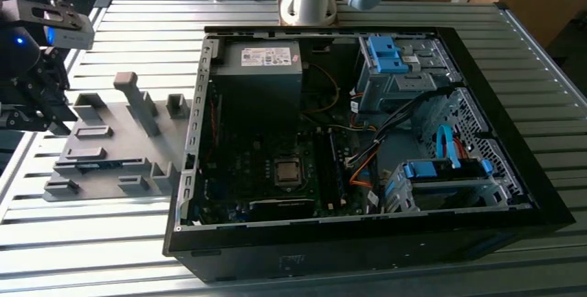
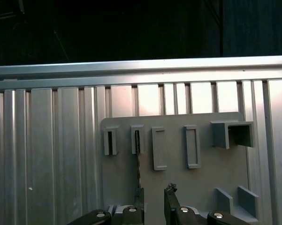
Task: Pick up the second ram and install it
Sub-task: 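Pick up the second ram and move it above second insertion slot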
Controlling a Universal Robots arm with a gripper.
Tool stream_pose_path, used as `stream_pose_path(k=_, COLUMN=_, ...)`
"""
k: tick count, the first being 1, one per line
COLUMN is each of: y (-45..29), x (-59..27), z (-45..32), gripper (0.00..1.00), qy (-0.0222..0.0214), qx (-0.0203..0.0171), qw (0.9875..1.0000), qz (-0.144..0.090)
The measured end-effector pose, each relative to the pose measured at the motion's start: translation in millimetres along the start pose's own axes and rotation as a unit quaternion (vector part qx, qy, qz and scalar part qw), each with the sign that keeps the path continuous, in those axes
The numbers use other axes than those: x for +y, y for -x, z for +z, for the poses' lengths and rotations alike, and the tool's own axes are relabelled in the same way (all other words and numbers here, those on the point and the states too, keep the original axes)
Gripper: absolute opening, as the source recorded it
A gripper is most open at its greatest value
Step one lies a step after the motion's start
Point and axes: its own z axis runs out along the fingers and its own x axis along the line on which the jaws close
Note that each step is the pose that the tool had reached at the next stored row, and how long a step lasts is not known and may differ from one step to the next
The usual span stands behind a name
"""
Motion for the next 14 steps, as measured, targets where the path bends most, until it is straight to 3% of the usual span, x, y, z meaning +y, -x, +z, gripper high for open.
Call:
stream_pose_path(k=8, y=-1.4, x=-0.1, z=11.8, gripper=0.31, qy=0.0, qx=0.001, qw=1.0, qz=0.0)
stream_pose_path(k=14, y=-1.6, x=-0.2, z=13.5, gripper=0.31, qy=0.0, qx=0.0011, qw=1.0, qz=0.0)
